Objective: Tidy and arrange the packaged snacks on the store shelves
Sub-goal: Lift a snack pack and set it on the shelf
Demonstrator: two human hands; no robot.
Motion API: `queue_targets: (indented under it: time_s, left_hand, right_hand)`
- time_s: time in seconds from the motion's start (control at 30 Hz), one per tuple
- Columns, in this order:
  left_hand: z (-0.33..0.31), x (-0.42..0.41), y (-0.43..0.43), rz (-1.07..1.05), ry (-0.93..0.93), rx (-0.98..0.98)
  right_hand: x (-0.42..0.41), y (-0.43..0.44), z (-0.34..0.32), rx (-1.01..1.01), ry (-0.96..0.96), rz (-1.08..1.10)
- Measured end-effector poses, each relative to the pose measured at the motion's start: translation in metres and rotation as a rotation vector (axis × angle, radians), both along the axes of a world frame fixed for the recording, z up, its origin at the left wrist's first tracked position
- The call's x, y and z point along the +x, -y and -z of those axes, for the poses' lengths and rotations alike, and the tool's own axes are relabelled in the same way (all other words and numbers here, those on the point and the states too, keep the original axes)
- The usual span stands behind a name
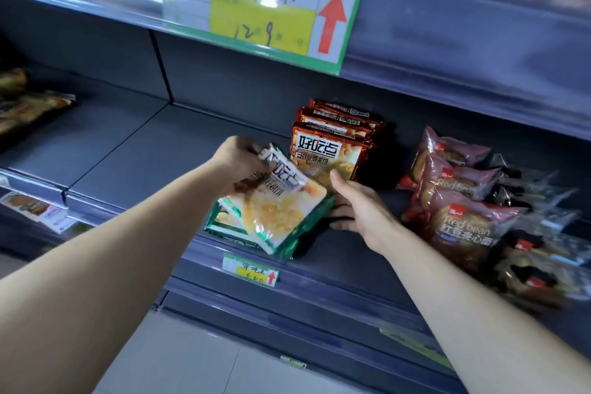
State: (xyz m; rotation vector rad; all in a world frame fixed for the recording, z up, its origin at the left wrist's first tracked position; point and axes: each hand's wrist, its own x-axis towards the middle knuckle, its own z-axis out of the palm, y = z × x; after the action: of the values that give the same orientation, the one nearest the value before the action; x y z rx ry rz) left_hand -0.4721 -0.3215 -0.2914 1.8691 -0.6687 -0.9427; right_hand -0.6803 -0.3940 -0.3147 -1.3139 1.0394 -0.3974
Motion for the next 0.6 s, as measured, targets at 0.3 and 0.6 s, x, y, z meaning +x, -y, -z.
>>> queue_targets:
  time_s: [0.3, 0.6]
  left_hand:
    - [0.011, -0.016, 0.02, -0.054, -0.028, -0.317]
    - [0.035, 0.012, -0.009, 0.179, 0.342, 0.406]
  right_hand:
    - [-0.006, 0.021, 0.007, -0.405, -0.098, 0.232]
    - [-0.002, 0.027, 0.031, -0.425, -0.248, 0.37]
